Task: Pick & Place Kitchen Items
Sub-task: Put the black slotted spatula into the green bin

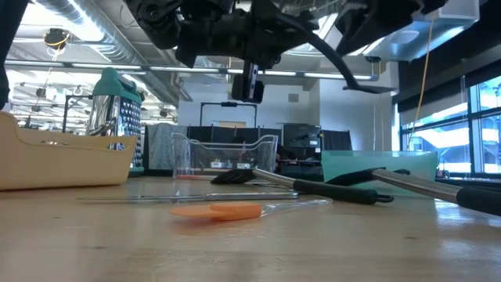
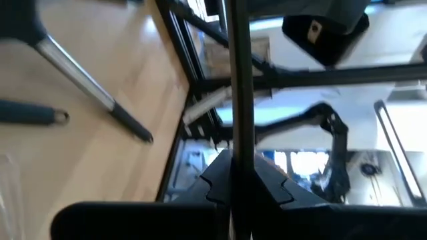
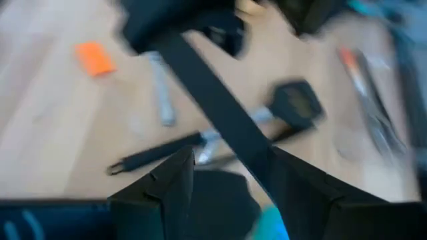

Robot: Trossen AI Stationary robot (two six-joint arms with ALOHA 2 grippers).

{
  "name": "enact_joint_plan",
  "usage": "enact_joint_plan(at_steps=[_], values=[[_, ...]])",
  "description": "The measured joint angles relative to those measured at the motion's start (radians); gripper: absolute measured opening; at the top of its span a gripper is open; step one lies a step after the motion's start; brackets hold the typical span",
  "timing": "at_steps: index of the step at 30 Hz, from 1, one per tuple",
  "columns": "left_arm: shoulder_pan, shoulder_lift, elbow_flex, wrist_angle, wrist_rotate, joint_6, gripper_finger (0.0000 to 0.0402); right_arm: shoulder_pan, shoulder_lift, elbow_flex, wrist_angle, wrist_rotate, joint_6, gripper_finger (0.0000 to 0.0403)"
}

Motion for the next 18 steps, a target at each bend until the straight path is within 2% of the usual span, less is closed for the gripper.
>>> enact_joint_plan(at_steps=[3, 6, 13, 15, 18], values=[[0.014, 0.000, 0.000, 0.000, -0.033, 0.013, 0.0017, 0.010, 0.000, 0.000, -0.045, 0.082, 0.066, 0.0190], [0.028, 0.000, 0.000, 0.002, -0.025, 0.018, 0.0017, 0.050, 0.000, 0.000, -0.089, 0.186, 0.039, 0.0190], [0.033, 0.000, 0.000, 0.008, -0.001, 0.010, 0.0017, 0.177, 0.000, -0.010, -0.088, 0.570, -0.070, 0.0190], [0.032, 0.000, 0.000, 0.007, 0.004, 0.010, 0.0017, 0.199, 0.000, -0.015, -0.082, 0.617, -0.076, 0.0190], [0.032, 0.000, 0.000, 0.007, 0.004, 0.018, 0.0017, 0.214, 0.000, -0.017, -0.096, 0.625, -0.058, 0.0190]])
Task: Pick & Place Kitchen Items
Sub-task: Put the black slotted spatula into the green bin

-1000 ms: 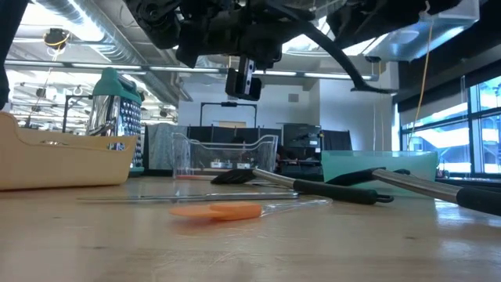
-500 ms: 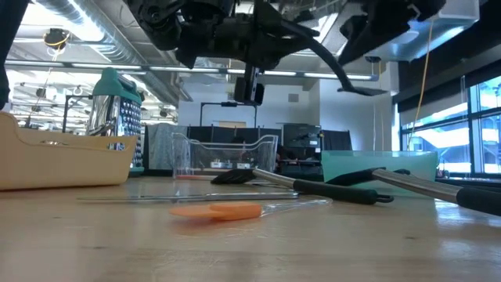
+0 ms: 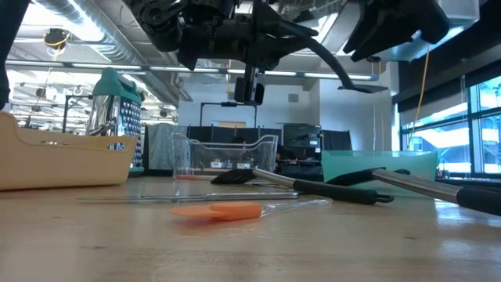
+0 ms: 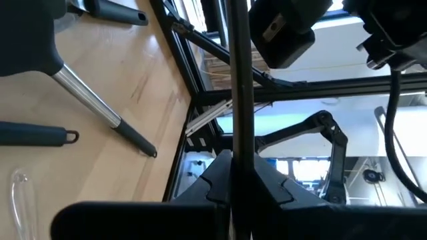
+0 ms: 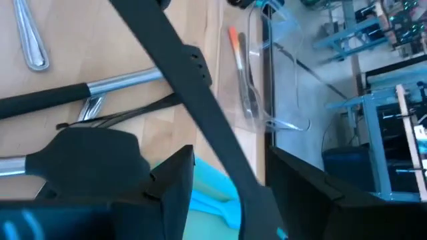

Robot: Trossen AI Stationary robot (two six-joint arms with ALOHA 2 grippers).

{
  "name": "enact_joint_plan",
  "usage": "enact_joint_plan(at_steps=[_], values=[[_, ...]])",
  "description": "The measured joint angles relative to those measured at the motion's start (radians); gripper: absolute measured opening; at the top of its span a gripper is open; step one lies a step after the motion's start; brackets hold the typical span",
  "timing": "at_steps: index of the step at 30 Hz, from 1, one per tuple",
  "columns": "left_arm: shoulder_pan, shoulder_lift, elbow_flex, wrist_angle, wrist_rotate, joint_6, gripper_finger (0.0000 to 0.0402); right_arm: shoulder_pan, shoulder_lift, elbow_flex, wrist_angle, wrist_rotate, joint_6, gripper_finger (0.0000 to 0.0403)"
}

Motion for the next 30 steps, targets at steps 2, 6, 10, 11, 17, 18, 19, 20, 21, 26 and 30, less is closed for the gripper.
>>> enact_joint_plan(at_steps=[2, 6, 10, 11, 17, 18, 19, 20, 21, 26, 30], values=[[0.000, 0.000, 0.000, 0.000, 0.000, 0.000, 0.0017, 0.002, 0.000, 0.000, -0.026, -0.011, 0.024, 0.0190], [0.008, 0.000, 0.000, 0.000, 0.000, -0.001, 0.0017, 0.002, 0.000, -0.001, -0.084, -0.017, 0.090, 0.0190], [0.021, 0.000, 0.000, 0.000, -0.008, 0.000, 0.0016, 0.002, 0.000, -0.001, -0.147, -0.013, 0.135, 0.0190], [0.024, 0.000, 0.000, 0.000, -0.009, 0.000, 0.0016, 0.002, 0.000, -0.002, -0.152, -0.014, 0.148, 0.0190], [0.035, 0.000, 0.000, 0.000, -0.009, 0.012, 0.0016, -0.015, 0.000, -0.002, -0.084, -0.014, 0.155, 0.0190], [0.035, 0.000, 0.000, -0.001, -0.009, 0.015, 0.0016, -0.018, 0.000, -0.002, -0.069, -0.021, 0.156, 0.0190], [0.035, 0.000, 0.000, -0.001, -0.009, 0.017, 0.0016, -0.021, 0.000, -0.002, -0.053, -0.022, 0.156, 0.0190], [0.035, 0.000, 0.000, -0.001, -0.009, 0.018, 0.0016, -0.023, 0.000, -0.002, -0.035, -0.022, 0.156, 0.0190], [0.035, 0.000, 0.000, -0.001, -0.009, 0.019, 0.0016, -0.026, 0.000, -0.002, -0.016, -0.024, 0.156, 0.0190], [0.035, 0.000, 0.000, -0.001, -0.009, 0.034, 0.0016, -0.030, 0.000, -0.002, 0.059, -0.051, 0.156, 0.0190], [0.035, 0.000, 0.000, -0.001, -0.009, 0.035, 0.0016, -0.059, -0.001, -0.002, 0.089, 0.018, 0.152, 0.0190]])
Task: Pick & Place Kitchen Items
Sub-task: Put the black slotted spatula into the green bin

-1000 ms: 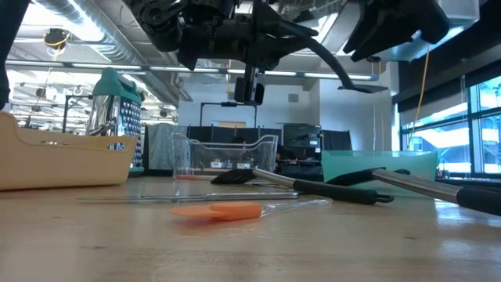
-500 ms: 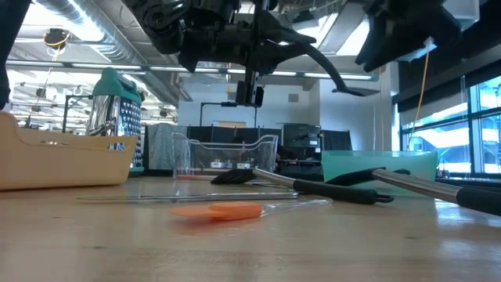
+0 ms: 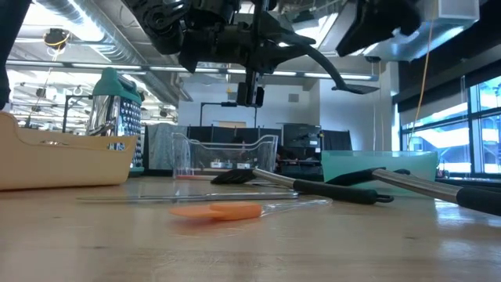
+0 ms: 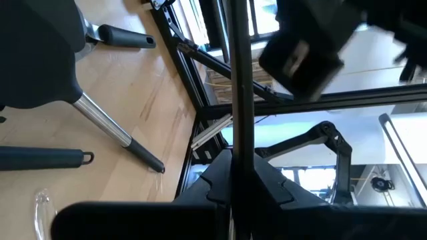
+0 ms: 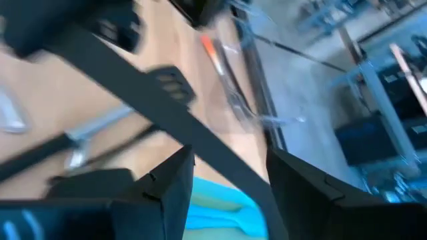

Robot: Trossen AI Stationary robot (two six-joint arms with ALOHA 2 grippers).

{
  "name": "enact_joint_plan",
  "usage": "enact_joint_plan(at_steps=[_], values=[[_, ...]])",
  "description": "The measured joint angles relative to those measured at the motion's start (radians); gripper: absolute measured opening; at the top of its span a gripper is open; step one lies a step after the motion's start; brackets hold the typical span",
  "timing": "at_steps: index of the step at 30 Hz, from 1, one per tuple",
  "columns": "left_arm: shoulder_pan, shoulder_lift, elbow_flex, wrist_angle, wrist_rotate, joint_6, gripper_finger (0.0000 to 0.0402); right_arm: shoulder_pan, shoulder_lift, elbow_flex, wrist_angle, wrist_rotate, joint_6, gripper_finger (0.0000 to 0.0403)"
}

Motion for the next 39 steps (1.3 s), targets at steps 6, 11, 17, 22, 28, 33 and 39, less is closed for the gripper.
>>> enact_joint_plan(at_steps=[6, 11, 17, 22, 28, 33, 39], values=[[-0.004, 0.000, 0.001, -0.002, 0.009, 0.010, 0.0016, -0.050, -0.034, 0.000, -0.021, 0.003, -0.163, 0.0190], [-0.004, 0.000, 0.001, -0.010, 0.016, 0.019, 0.0016, -0.131, -0.075, 0.000, 0.031, -0.247, -0.607, 0.0190], [-0.004, 0.000, 0.001, -0.012, 0.029, 0.016, 0.0016, -0.359, -0.109, 0.000, -0.017, -0.862, -0.990, 0.0190], [-0.001, 0.000, 0.001, -0.023, 0.035, 0.001, 0.0016, -0.485, -0.079, 0.002, -0.078, -0.858, -1.047, 0.0190], [0.007, 0.000, 0.001, -0.026, 0.038, -0.010, 0.0016, -0.544, 0.000, 0.002, -0.062, -0.957, -1.134, 0.0190], [0.008, 0.000, 0.001, -0.018, 0.038, -0.016, 0.0016, -0.555, 0.052, 0.002, -0.035, -0.856, -1.035, 0.0191], [0.004, 0.000, 0.001, -0.022, 0.044, -0.015, 0.0016, -0.554, 0.078, 0.002, -0.009, -0.829, -0.994, 0.0191]])
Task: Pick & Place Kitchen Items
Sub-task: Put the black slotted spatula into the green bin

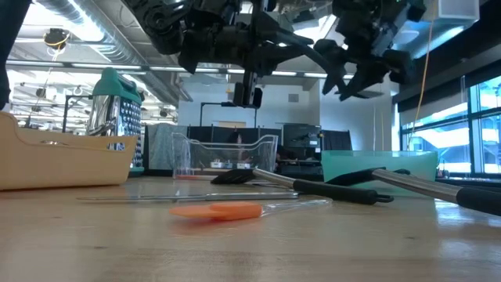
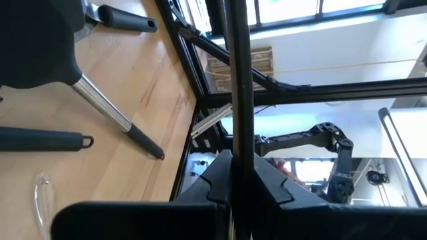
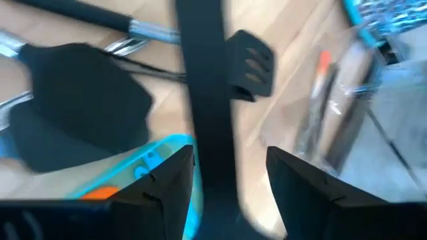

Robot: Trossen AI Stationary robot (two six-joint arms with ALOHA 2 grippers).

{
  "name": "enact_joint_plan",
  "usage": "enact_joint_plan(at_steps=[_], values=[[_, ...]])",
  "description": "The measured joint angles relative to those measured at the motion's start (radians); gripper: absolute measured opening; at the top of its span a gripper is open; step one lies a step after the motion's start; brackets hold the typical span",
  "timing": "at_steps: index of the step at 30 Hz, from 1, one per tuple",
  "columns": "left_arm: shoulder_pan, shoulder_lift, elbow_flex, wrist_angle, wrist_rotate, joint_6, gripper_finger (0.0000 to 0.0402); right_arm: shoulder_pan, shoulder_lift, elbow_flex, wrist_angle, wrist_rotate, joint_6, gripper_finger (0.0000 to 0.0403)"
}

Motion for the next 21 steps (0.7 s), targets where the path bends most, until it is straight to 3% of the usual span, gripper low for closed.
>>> enact_joint_plan(at_steps=[16, 21], values=[[-0.006, 0.000, 0.000, 0.003, 0.013, 0.007, 0.0016, 0.004, 0.014, 0.001, 0.080, -0.001, 0.002, 0.0191], [-0.007, 0.000, 0.000, 0.004, 0.022, 0.003, 0.0016, 0.005, 0.014, 0.000, 0.090, -0.052, 0.020, 0.0191]])
